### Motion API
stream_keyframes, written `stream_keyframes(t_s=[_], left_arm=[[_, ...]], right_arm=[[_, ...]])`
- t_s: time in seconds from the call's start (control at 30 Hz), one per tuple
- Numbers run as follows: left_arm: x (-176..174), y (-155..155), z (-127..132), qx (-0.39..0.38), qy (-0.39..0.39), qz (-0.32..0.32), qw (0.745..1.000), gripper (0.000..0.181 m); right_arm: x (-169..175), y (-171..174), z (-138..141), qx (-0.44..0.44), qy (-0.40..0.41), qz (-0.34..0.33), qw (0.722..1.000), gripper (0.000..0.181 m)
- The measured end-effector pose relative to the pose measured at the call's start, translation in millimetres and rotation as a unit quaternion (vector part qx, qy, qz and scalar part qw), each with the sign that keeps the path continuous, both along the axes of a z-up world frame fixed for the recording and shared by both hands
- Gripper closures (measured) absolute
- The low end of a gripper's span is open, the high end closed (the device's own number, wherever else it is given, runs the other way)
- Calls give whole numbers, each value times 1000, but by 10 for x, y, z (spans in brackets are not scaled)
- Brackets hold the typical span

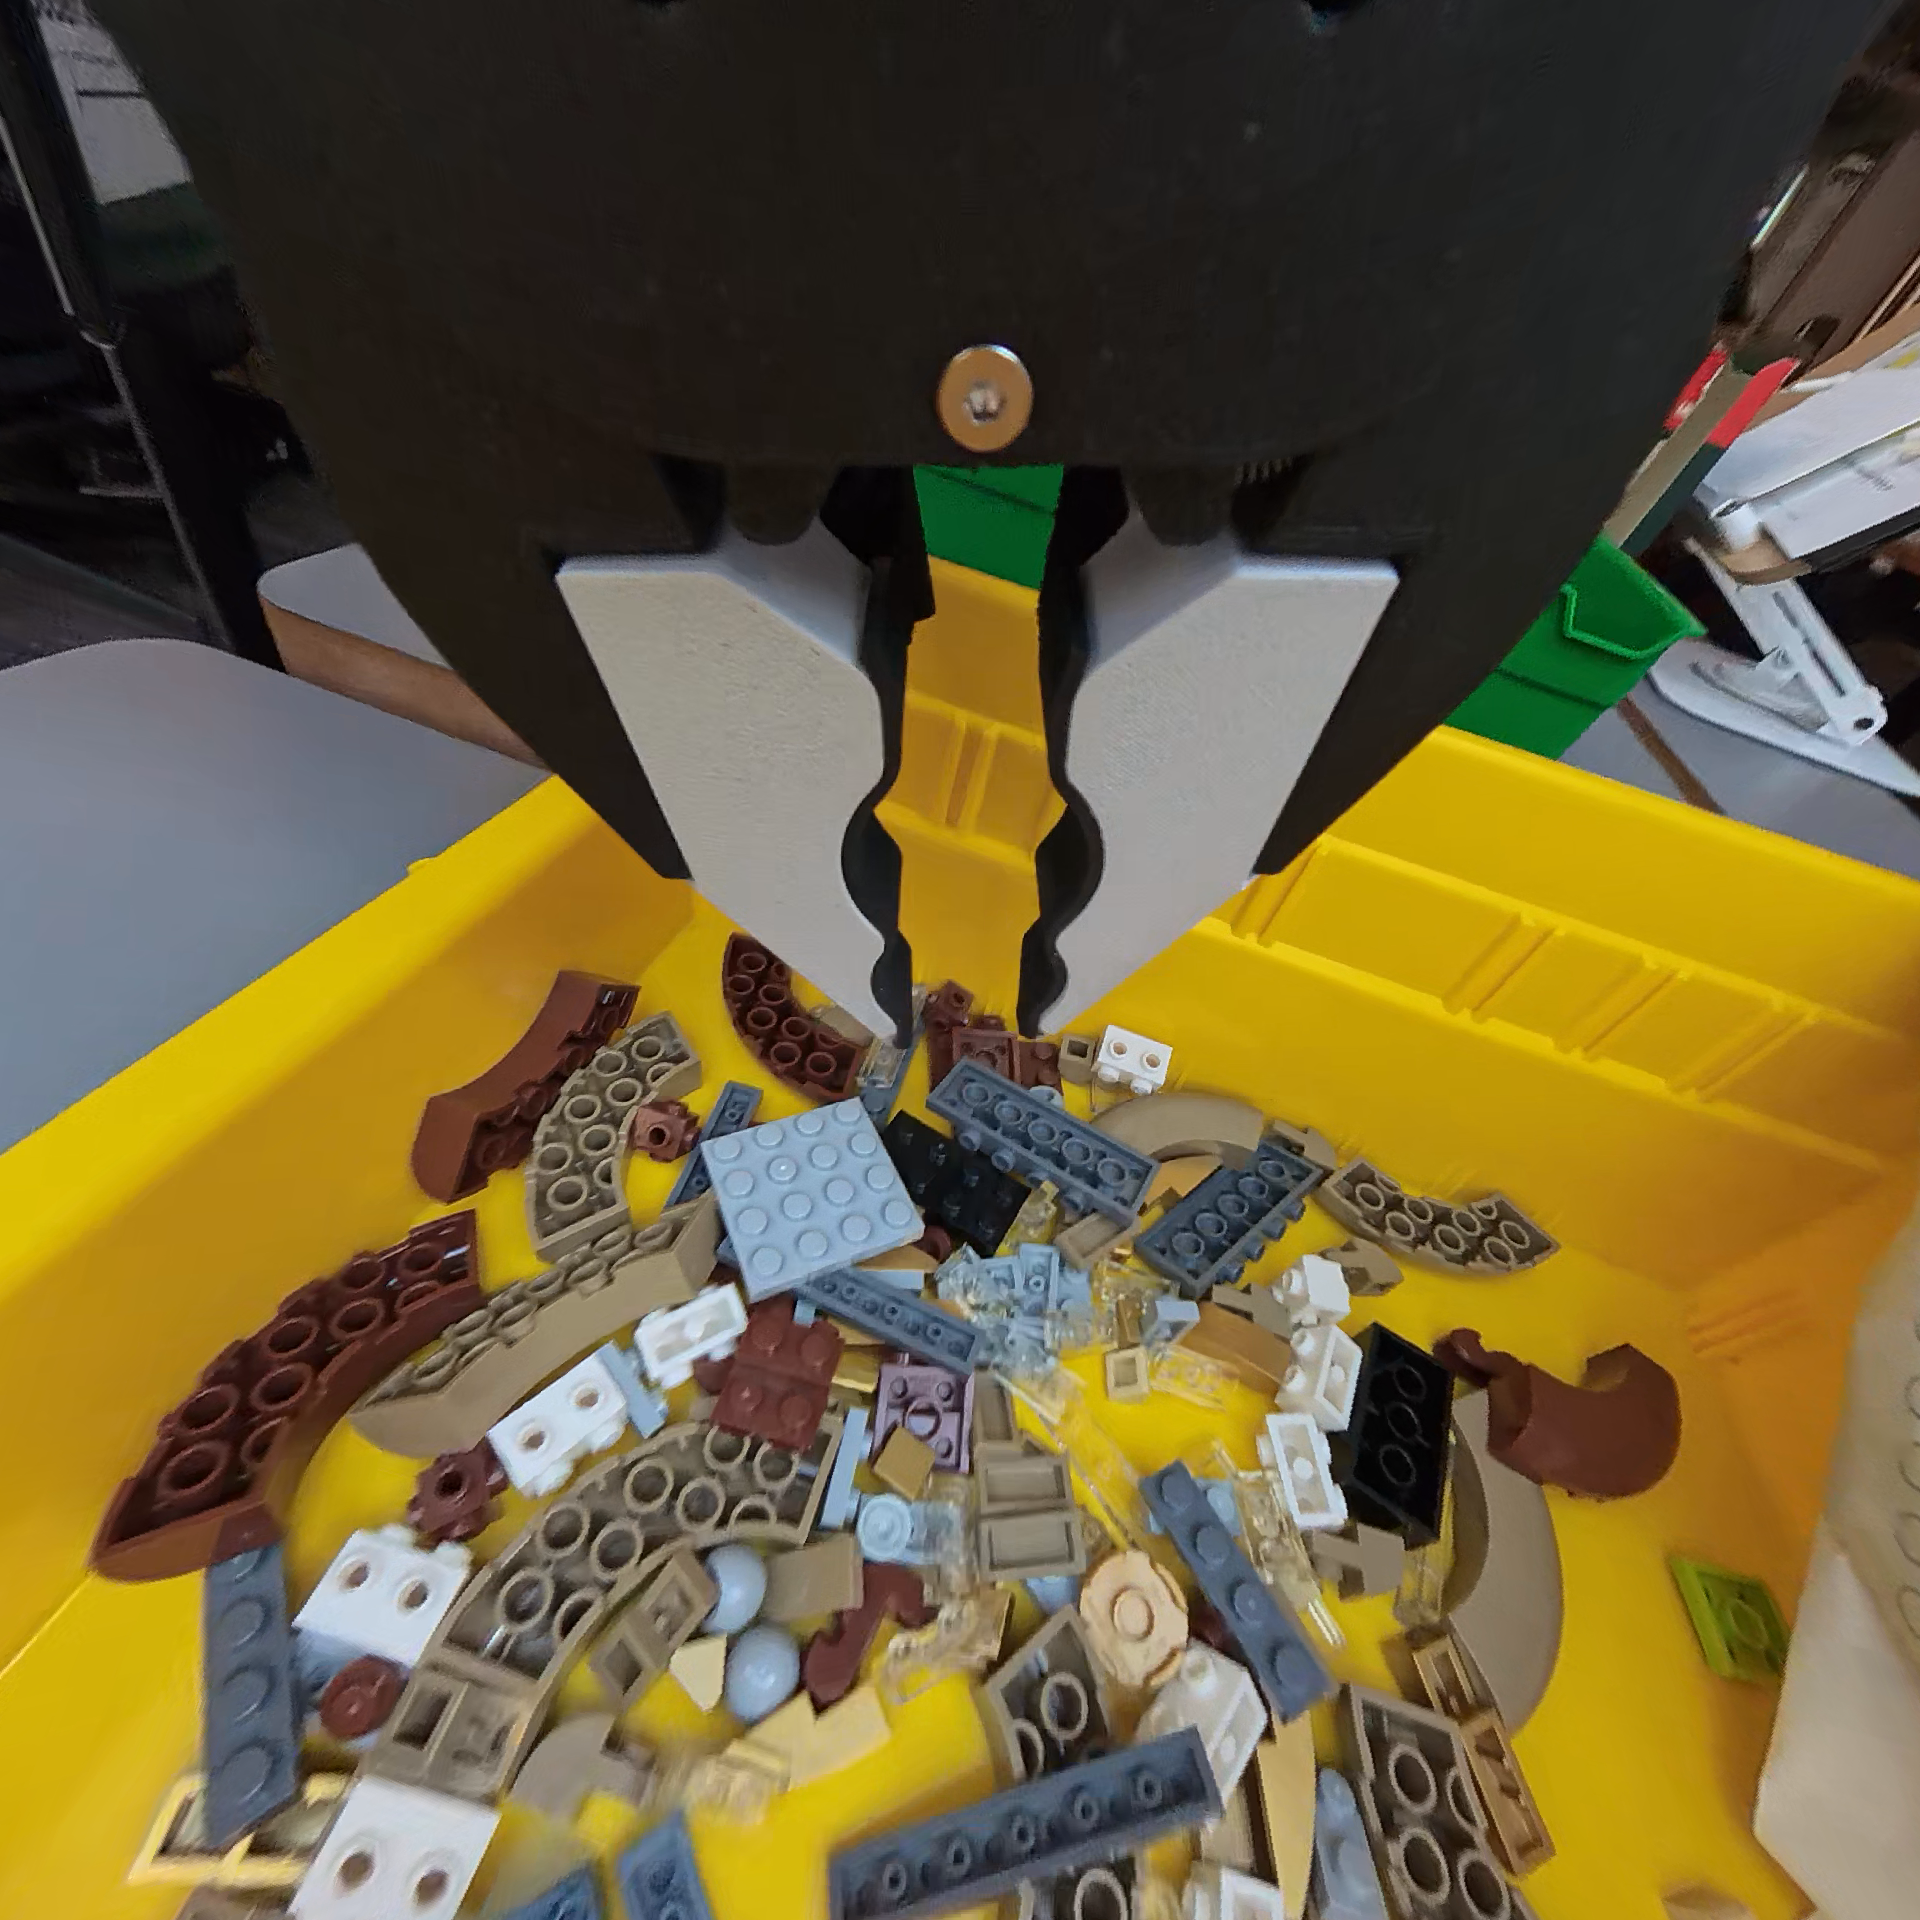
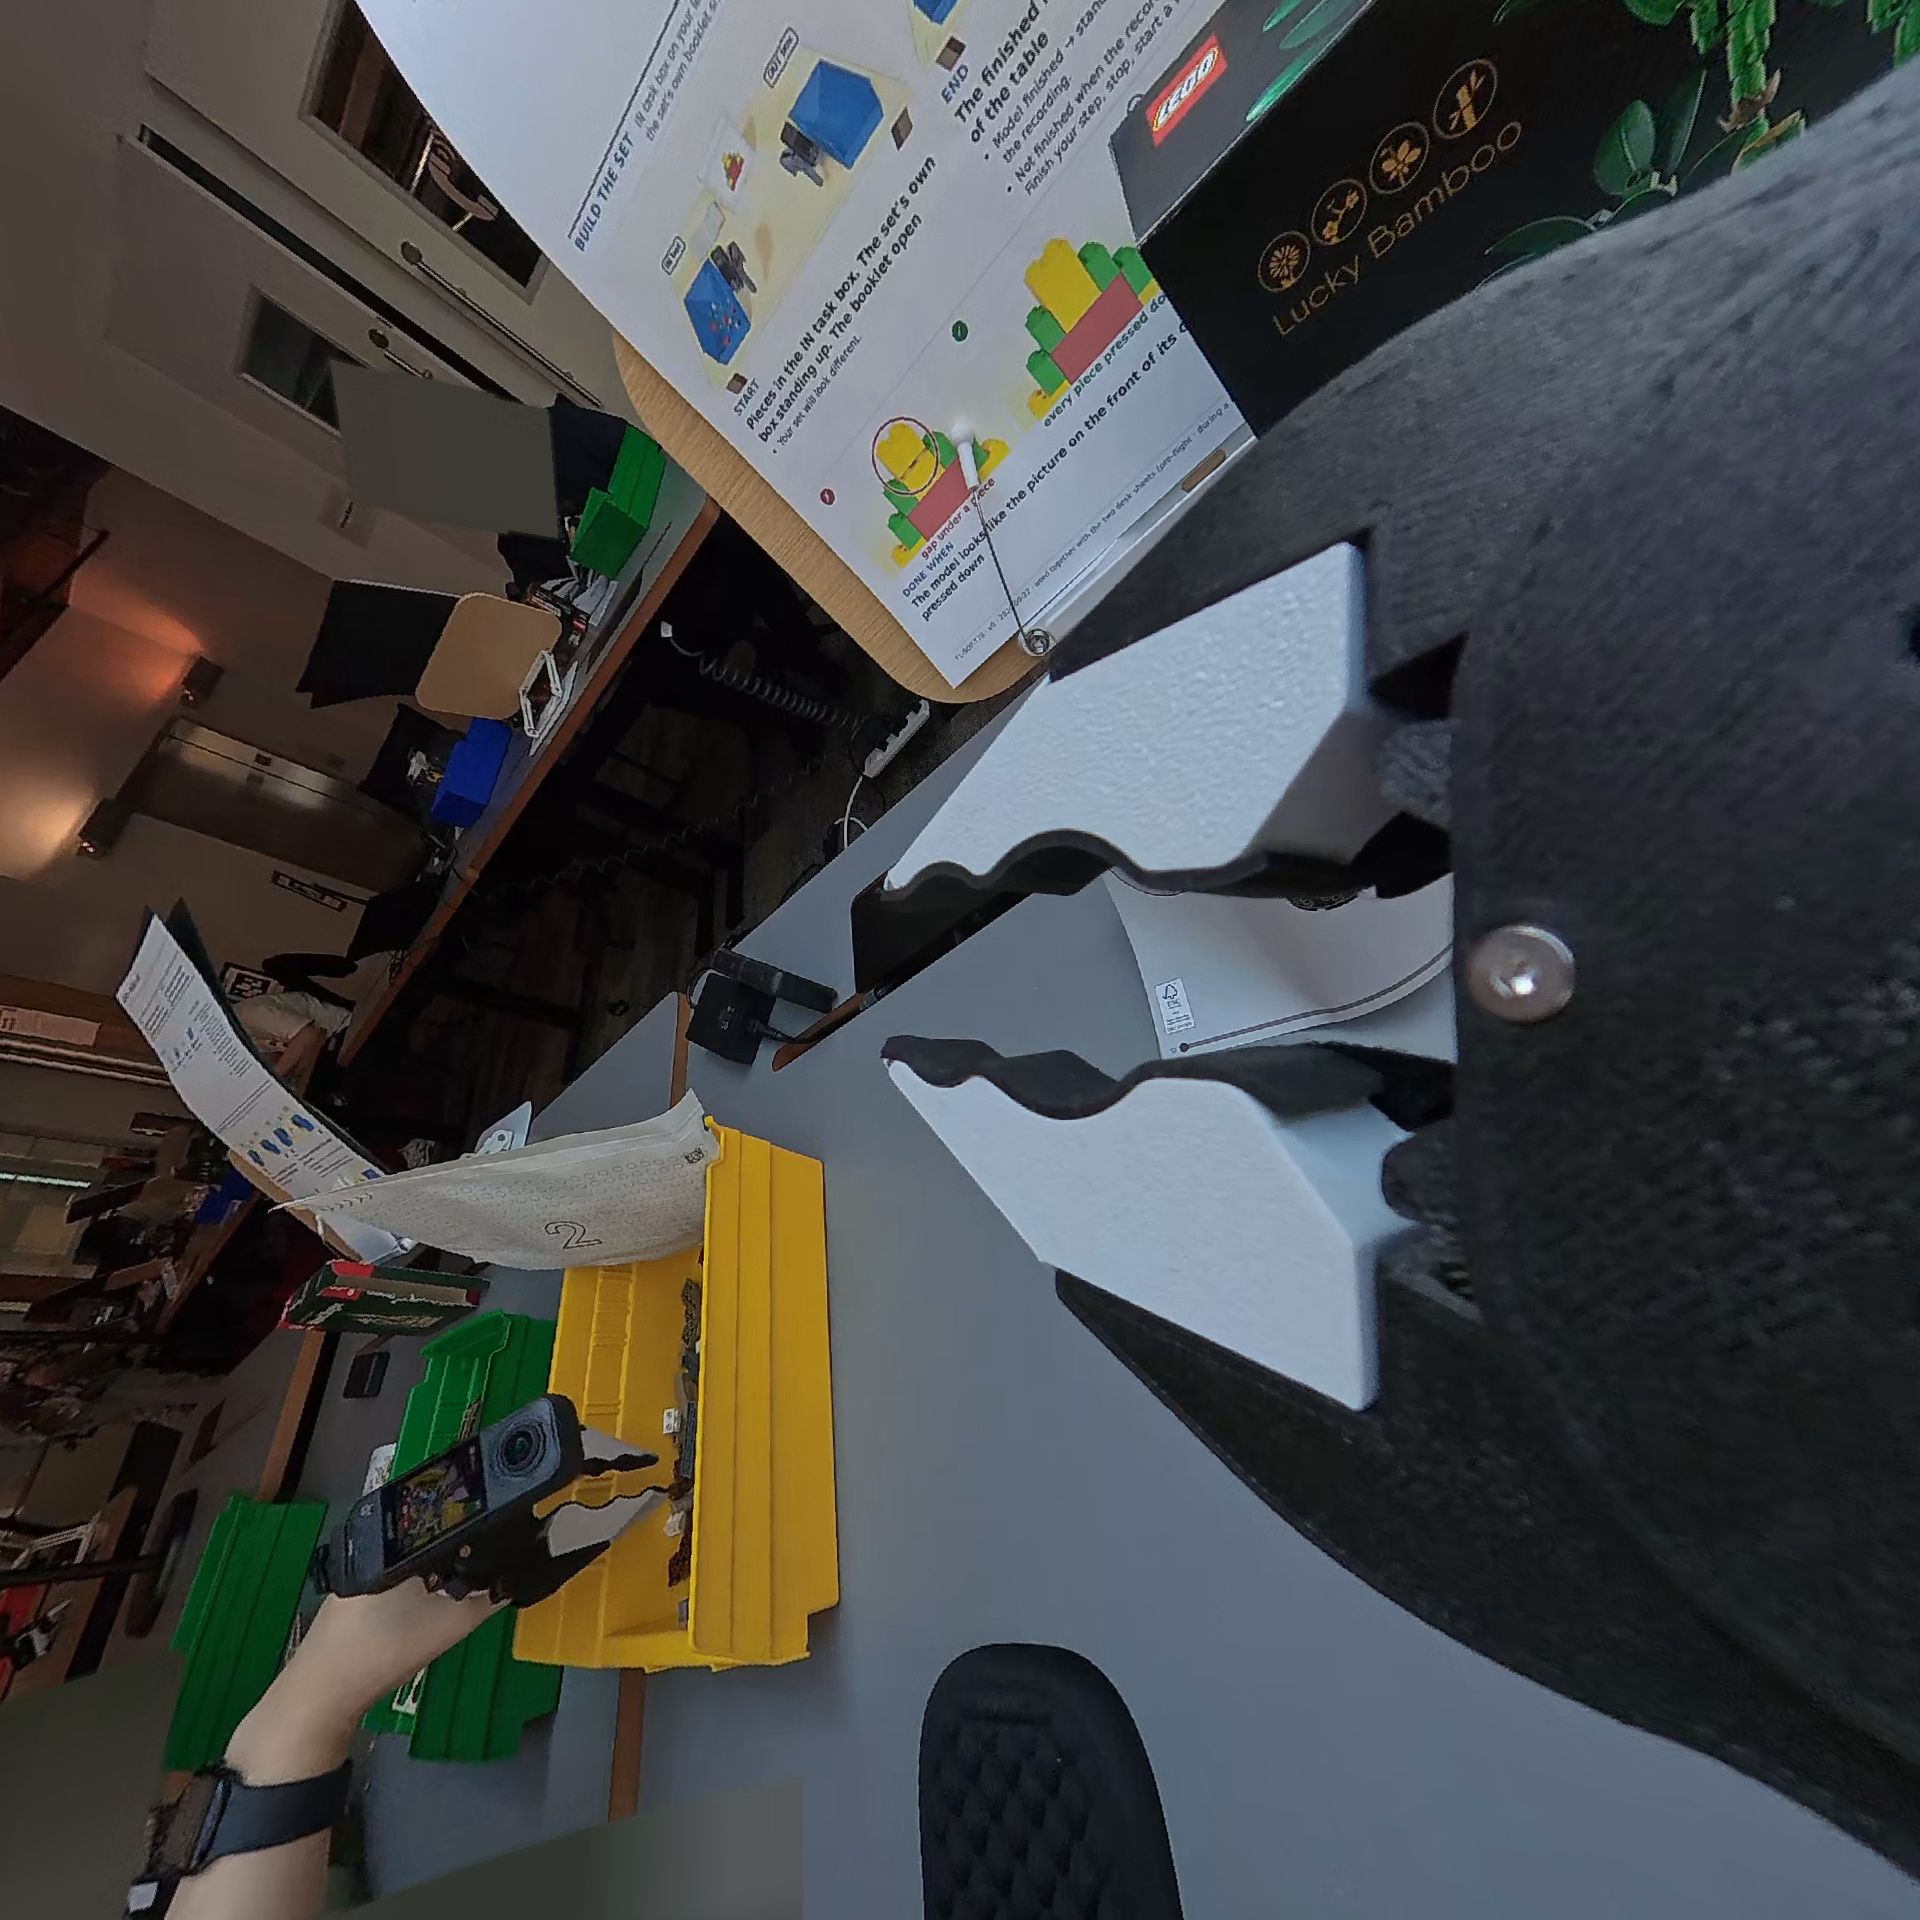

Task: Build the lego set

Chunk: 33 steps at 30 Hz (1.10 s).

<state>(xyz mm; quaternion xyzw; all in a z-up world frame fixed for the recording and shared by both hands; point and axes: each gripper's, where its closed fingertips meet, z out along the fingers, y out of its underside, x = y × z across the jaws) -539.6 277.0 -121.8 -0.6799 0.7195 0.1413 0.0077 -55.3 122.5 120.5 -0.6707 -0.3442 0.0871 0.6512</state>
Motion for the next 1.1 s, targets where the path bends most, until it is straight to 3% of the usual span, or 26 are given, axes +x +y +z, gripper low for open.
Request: stream_keyframes(t_s=[0.17, 0.3, 0.67, 1.1], left_arm=[[533, -500, 73, -135, -146, 37, 979, 169], [741, -754, 106, -191, -189, 32, 963, 167], [871, -755, -105, -143, -204, -46, 967, 174], [845, -734, -246, -143, -180, -92, 969, 164]], right_arm=[[1, 7, -12, -1, 0, 1, 1000, 157], [-15, 39, -62, -9, -3, 2, 1000, 157], [-48, 77, -144, -21, -9, 3, 1000, 157], [-81, 80, -160, -26, 2, 12, 1000, 156]])
